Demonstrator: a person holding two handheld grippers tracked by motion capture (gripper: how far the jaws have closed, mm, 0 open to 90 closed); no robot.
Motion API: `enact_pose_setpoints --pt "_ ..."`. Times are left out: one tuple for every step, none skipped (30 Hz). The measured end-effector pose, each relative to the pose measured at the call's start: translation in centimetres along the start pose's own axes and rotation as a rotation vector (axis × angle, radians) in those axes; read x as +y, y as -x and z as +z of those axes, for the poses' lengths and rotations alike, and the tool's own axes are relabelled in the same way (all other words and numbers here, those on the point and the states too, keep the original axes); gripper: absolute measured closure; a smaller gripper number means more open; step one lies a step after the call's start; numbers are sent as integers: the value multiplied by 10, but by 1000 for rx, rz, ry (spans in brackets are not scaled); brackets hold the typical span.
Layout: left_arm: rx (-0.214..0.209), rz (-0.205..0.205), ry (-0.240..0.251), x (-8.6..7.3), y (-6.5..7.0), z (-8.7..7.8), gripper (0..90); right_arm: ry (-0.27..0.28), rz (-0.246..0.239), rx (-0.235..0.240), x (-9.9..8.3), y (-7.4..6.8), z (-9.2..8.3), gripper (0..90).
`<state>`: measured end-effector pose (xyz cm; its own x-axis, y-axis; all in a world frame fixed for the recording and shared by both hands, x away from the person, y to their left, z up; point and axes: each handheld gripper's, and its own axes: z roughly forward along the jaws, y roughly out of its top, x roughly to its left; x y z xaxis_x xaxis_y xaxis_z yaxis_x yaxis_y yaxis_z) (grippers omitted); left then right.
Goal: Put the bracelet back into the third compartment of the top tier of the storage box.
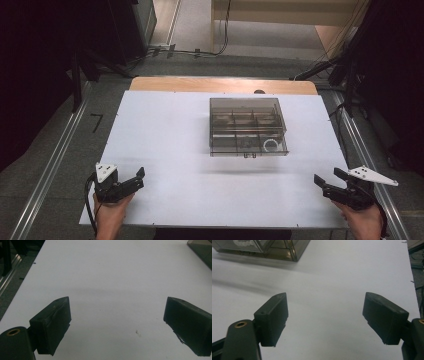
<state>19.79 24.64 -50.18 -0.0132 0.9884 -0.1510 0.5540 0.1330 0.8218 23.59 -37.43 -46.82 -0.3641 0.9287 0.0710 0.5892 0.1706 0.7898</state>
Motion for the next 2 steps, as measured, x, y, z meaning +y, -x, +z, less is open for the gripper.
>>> enact_pose_setpoints --pt "0 0 0 0 0 0 78 2 0 0 0 1 0 188" --pt "0 1 -1 0 0 0 78 3 4 0 -1 1 -1 188"
